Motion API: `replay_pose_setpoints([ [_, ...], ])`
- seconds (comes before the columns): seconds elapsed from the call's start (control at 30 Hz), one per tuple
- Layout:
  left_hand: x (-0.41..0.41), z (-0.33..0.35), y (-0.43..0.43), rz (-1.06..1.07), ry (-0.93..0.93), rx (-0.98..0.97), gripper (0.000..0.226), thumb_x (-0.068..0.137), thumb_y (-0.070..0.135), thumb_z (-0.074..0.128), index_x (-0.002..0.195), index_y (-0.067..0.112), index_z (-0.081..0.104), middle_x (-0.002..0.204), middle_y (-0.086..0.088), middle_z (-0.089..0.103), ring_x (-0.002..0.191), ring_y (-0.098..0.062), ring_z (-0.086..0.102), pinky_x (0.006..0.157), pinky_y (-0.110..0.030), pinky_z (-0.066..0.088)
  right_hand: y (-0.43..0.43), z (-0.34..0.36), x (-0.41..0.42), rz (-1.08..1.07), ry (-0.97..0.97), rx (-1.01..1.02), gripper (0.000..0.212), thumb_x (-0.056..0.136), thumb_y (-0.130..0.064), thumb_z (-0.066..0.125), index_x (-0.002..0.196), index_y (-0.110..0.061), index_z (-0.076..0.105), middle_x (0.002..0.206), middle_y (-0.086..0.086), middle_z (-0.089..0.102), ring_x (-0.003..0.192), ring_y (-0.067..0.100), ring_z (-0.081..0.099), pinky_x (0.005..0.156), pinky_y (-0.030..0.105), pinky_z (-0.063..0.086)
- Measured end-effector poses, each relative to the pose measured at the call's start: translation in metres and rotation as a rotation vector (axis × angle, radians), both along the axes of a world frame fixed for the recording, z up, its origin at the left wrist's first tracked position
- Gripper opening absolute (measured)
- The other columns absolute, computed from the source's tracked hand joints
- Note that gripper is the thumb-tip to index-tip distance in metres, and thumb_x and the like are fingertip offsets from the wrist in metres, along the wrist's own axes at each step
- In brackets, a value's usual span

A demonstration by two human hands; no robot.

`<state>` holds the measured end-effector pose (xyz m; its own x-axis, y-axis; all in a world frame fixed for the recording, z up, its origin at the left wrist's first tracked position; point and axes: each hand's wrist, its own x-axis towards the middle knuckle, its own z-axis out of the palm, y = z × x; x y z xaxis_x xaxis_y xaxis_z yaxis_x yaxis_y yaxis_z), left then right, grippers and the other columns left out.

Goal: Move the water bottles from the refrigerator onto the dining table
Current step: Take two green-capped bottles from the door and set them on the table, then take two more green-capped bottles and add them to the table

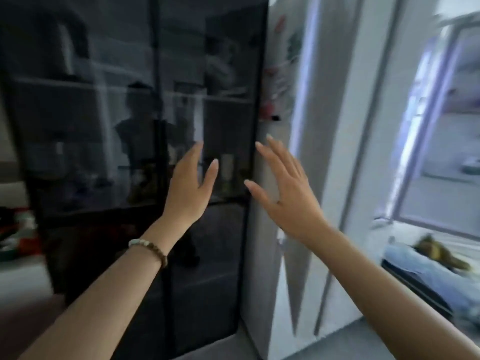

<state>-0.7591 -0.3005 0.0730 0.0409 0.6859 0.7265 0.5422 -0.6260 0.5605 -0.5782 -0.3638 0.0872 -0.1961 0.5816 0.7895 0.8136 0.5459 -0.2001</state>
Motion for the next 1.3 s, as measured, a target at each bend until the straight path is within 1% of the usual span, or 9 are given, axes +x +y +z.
replay_pose_setpoints([
  [0.07,0.06,0.03,-0.019,-0.123,-0.023,0.151,0.059,0.098,0.047,0.035,0.149,0.023,0.021,0.156,0.007,0.023,0.142,-0.005,0.019,0.112,-0.02,0.014,-0.029,0.023,0.044,-0.076,-0.017,0.11,0.064,0.091,-0.05,0.045,0.147,-0.026,0.026,0.158,-0.007,0.016,0.146,0.01,0.009,0.119,0.034,0.011],
  [0.17,0.134,0.06,-0.043,-0.222,-0.039,0.319,0.058,0.098,0.044,0.035,0.149,0.019,0.023,0.156,0.003,0.024,0.143,-0.007,0.019,0.118,-0.031,0.017,-0.063,0.046,0.111,-0.168,-0.058,0.247,0.061,0.092,-0.047,0.047,0.146,-0.025,0.028,0.157,-0.007,0.018,0.146,0.011,0.012,0.119,0.038,0.013],
  [0.27,0.201,0.077,-0.053,-0.202,0.001,0.464,0.056,0.098,0.041,0.037,0.148,0.019,0.024,0.156,-0.002,0.023,0.145,-0.017,0.016,0.118,-0.043,0.016,-0.079,0.063,0.187,-0.242,-0.075,0.316,0.061,0.091,-0.046,0.046,0.146,-0.025,0.029,0.156,-0.007,0.018,0.146,0.013,0.013,0.118,0.042,0.015],
  [0.43,0.31,0.081,-0.042,-0.079,0.148,0.555,0.058,0.096,0.041,0.039,0.147,0.019,0.027,0.156,-0.003,0.024,0.146,-0.022,0.012,0.119,-0.038,0.003,-0.082,0.068,0.327,-0.398,-0.056,0.243,0.065,0.087,-0.055,0.04,0.146,-0.033,0.025,0.158,-0.011,0.011,0.142,0.001,0.008,0.113,0.02,0.004],
  [0.5,0.351,0.078,-0.034,-0.059,0.184,0.573,0.058,0.095,0.041,0.04,0.147,0.019,0.029,0.156,-0.003,0.025,0.146,-0.022,0.012,0.119,-0.036,0.0,-0.077,0.066,0.381,-0.448,-0.047,0.215,0.066,0.085,-0.059,0.039,0.145,-0.034,0.025,0.159,-0.009,0.012,0.143,0.006,0.012,0.115,0.033,0.013],
  [0.6,0.411,0.073,-0.018,-0.08,0.197,0.53,0.059,0.094,0.043,0.039,0.148,0.021,0.027,0.157,-0.003,0.023,0.146,-0.022,0.011,0.119,-0.037,0.001,-0.067,0.06,0.449,-0.501,-0.014,0.163,0.068,0.083,-0.062,0.038,0.144,-0.037,0.024,0.158,-0.01,0.011,0.144,0.017,0.019,0.113,0.047,0.023],
  [0.77,0.508,0.06,0.032,-0.087,0.296,0.391,0.065,0.092,0.052,0.025,0.15,0.023,0.018,0.159,-0.003,0.015,0.147,-0.025,0.006,0.119,-0.042,-0.003,-0.032,0.047,0.536,-0.567,0.01,0.054,0.071,0.081,-0.067,0.036,0.144,-0.038,0.022,0.159,-0.011,0.009,0.145,0.019,0.017,0.11,0.045,0.02],
  [0.93,0.602,0.037,0.093,-0.077,0.343,0.286,0.064,0.093,0.053,0.028,0.15,0.024,0.017,0.158,-0.005,0.015,0.147,-0.026,0.006,0.118,-0.042,-0.006,0.024,0.038,0.606,-0.607,0.057,-0.012,0.069,0.083,-0.059,0.041,0.145,-0.035,0.023,0.159,-0.011,0.007,0.146,0.019,0.013,0.109,0.038,0.012],
  [1.3,0.776,0.029,0.257,-0.193,0.363,0.175,0.066,0.095,0.054,0.029,0.151,0.025,0.007,0.16,-0.003,0.004,0.147,-0.022,-0.005,0.118,-0.044,-0.005,0.171,0.037,0.761,-0.685,0.083,-0.036,0.071,0.081,-0.06,0.041,0.145,-0.036,0.022,0.16,-0.006,0.009,0.147,0.018,0.009,0.115,0.047,0.013],
])
